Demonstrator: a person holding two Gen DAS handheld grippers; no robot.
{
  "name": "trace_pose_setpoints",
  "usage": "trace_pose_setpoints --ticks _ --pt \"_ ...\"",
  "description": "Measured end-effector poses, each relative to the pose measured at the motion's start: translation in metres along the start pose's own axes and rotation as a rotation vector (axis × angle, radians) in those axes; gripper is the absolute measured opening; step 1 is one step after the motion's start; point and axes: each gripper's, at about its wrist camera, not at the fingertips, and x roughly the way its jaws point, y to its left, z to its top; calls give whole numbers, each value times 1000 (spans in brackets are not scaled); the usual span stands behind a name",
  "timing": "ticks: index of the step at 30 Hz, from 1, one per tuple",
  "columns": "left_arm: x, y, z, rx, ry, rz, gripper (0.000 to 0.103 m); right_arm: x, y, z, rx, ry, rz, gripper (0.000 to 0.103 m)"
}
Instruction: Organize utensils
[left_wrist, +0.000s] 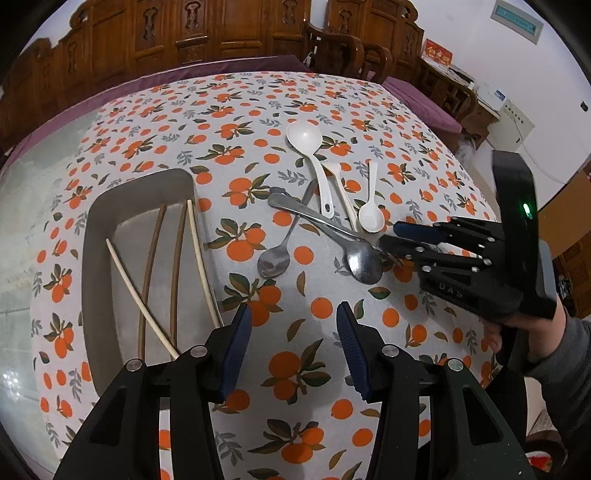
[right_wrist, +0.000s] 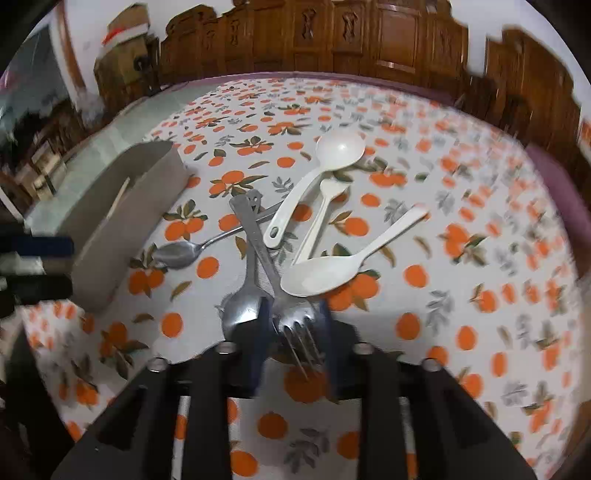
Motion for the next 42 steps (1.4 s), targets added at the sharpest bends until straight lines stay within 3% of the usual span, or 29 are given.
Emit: trace_pose_setpoints --ticks 7,11,17,23,31,39,42 --pt "0 -3 1 8 3 3 45 22 -24 5 132 72 133 38" --pt "0 -3 2 12 4 3 45 21 -25 2 148 91 172 33" --pt "0 -3 2 12 4 4 45 7 -8 -5 84 84 136 26" --pt "4 -6 2 13 14 9 45 -6 13 -17 -38 88 33 26" --pt "15 -6 16 40 18 35 45 -19 -2 -42 -74 119 -34 26" --pt "25 0 45 26 6 66 45 -13 -3 -25 -71 74 -11 28" --pt "26 2 51 15 -3 71 45 -1 4 -15 -113 103 -37 28"
